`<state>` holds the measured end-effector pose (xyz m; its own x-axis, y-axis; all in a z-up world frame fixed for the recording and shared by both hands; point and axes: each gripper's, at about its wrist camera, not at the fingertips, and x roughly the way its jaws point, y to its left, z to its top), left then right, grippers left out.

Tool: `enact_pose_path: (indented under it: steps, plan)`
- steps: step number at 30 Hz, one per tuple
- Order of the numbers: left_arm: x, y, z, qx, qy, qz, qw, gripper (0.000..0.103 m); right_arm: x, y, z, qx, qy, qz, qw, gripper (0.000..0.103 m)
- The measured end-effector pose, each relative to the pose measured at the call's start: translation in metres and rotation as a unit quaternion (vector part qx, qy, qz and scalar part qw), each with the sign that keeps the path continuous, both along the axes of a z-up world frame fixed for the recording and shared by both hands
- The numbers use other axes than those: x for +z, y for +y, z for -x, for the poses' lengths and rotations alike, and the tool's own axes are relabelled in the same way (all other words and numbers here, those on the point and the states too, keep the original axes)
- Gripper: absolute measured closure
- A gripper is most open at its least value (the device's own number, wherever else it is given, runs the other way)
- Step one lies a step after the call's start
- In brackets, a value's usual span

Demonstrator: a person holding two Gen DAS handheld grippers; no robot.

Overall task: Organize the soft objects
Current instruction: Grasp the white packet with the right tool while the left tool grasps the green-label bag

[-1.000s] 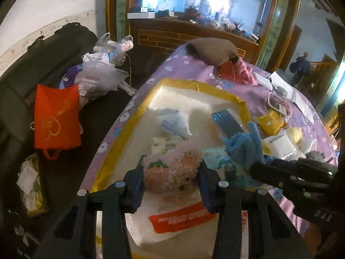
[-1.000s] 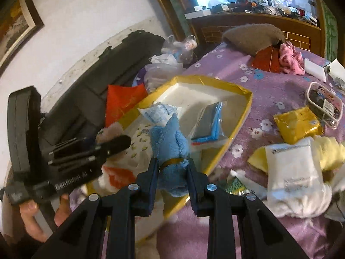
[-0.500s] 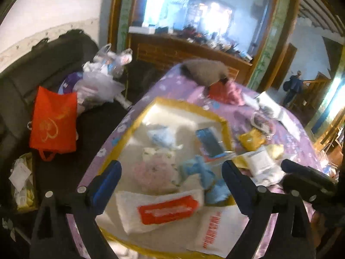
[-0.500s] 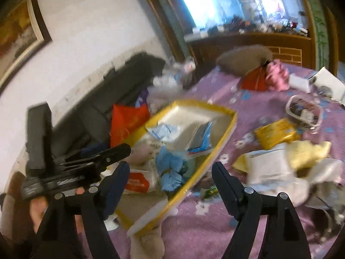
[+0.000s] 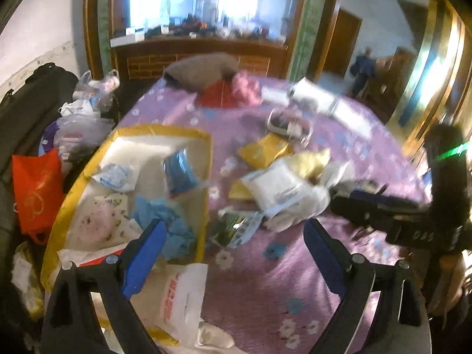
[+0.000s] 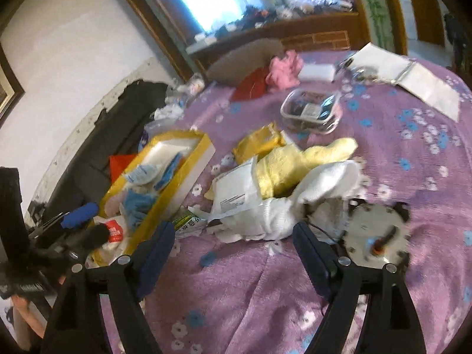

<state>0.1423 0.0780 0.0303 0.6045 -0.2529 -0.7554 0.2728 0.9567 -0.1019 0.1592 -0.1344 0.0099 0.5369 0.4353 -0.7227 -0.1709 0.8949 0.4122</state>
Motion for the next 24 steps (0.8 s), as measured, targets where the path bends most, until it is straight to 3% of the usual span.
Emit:
enact_pose_path:
  steps: [5, 7, 10, 11, 12, 13, 16, 18, 20, 24]
  plan:
    - [-0.012, 0.009, 0.002, -0.006, 0.010, 0.005, 0.9999, 0.009, -0.006, 0.019, -0.036, 0.002, 0.003, 0.022, 1.000, 0.022]
    - [-0.014, 0.008, 0.004, -0.015, 0.009, -0.005, 0.9998, 0.009, -0.015, 0.026, -0.053, 0.000, 0.024, 0.037, 0.999, 0.025]
    - [-0.016, 0.005, 0.007, -0.023, 0.002, -0.028, 0.9993, 0.009, -0.039, 0.038, -0.072, -0.006, 0.059, 0.083, 0.995, 0.043]
    - [-0.018, 0.003, 0.006, -0.026, 0.005, -0.030, 0.9992, 0.009, -0.041, 0.044, -0.072, -0.006, 0.046, 0.108, 0.993, 0.047]
    - [-0.019, 0.002, 0.005, -0.029, 0.009, -0.031, 0.9991, 0.009, -0.042, 0.047, -0.070, -0.010, 0.038, 0.125, 0.991, 0.059]
    - [-0.022, -0.001, 0.002, -0.033, 0.014, -0.032, 0.9988, 0.009, -0.040, 0.046, -0.067, -0.013, 0.035, 0.123, 0.992, 0.071]
    - [-0.029, -0.012, -0.003, -0.052, 0.016, -0.046, 0.9974, 0.009, -0.027, 0.035, -0.053, -0.010, 0.012, 0.097, 0.995, 0.090]
    - [-0.037, -0.025, -0.008, -0.070, 0.020, -0.066, 0.9952, 0.010, -0.016, 0.025, -0.039, -0.004, -0.009, 0.070, 0.997, 0.094]
    - [-0.046, -0.034, -0.015, -0.074, 0.032, -0.091, 0.9926, 0.026, -0.006, 0.017, -0.026, -0.003, -0.021, 0.056, 0.998, 0.097]
    - [-0.054, -0.051, -0.023, -0.080, 0.015, -0.159, 0.9840, 0.037, 0.009, 0.000, 0.001, -0.019, -0.042, 0.017, 0.999, 0.098]
